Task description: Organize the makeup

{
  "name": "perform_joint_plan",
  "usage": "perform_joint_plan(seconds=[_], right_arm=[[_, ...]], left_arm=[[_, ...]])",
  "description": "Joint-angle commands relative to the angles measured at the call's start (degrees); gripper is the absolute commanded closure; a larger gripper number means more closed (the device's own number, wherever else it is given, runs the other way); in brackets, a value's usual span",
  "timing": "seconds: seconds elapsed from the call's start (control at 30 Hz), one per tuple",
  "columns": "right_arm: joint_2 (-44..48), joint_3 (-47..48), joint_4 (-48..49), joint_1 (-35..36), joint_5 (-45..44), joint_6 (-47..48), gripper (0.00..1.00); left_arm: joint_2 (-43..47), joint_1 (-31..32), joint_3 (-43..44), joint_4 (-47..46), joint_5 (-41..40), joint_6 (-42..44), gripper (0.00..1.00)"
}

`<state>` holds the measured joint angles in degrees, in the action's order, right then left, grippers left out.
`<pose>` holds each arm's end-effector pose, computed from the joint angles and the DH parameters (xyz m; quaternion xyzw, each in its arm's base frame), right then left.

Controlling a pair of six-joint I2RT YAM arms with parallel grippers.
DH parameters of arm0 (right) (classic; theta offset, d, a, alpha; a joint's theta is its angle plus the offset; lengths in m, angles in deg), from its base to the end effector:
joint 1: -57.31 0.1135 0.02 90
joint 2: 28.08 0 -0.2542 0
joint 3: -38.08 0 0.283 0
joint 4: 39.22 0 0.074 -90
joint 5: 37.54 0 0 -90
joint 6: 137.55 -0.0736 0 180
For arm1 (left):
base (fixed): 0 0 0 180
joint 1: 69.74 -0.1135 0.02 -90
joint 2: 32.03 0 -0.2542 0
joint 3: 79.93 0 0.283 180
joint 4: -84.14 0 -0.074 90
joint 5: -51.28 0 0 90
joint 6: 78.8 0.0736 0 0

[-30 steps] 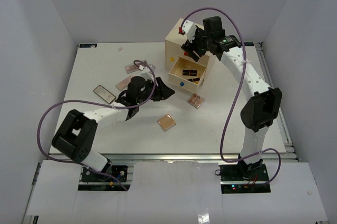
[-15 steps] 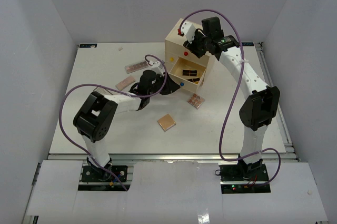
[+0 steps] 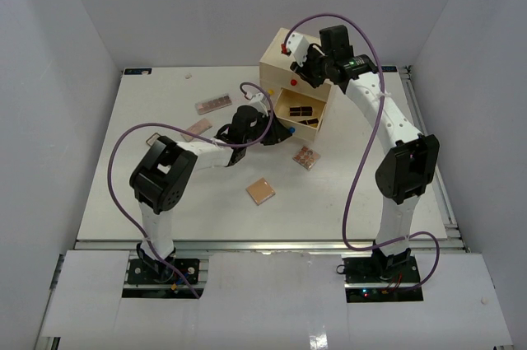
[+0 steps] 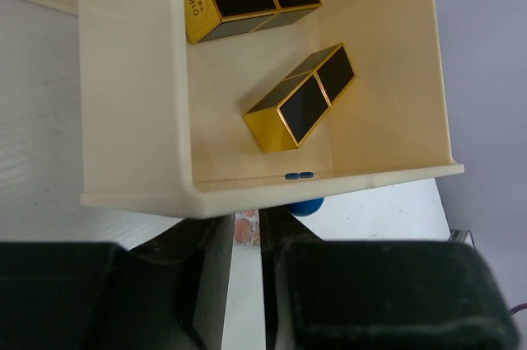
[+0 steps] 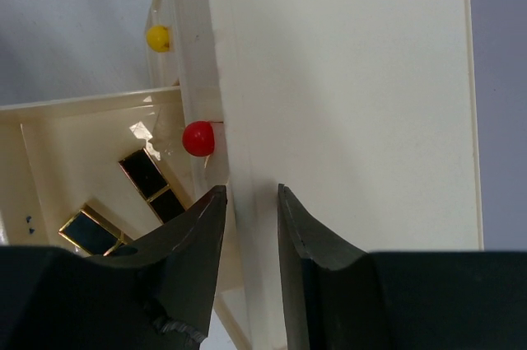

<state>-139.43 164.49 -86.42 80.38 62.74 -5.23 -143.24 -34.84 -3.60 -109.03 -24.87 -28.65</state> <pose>0.4639 0.2119 0.3459 -0.5073 0.7102 -0.0032 0.4881 0.3830 -0.2887 0.1348 0.0321 0.8237 -0.4175 0.3822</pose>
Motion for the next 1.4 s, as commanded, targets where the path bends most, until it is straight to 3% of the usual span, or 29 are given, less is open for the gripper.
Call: perform_joint_plan(seconds=[0.0,0.6,1.0,1.37], right_arm=[[-0.88,-1.23,-5.29,0.75,4.74,-1.19,0.63],[-1.48,-1.78,-6.15,0.84,5.44,-1.0,0.65],[-2.25,-0.79,-7.43,0.84,6.56,-1.1,0.65],[-3.25,-0.88,-7.49,1.2,7.2,-1.8,0.65]], left_arm=[[0.12,0.08,4.81,-4.39,-5.94,-0.05,0.71],[0.5,0.08,5.07,-7.68,-15.23,1.28,0.71],[-6.72,0.08,15.22,-6.03,-15.4,1.25,0.7],[-13.21,0.08,21.49,-6.22,-17.63,-3.89,0.68]])
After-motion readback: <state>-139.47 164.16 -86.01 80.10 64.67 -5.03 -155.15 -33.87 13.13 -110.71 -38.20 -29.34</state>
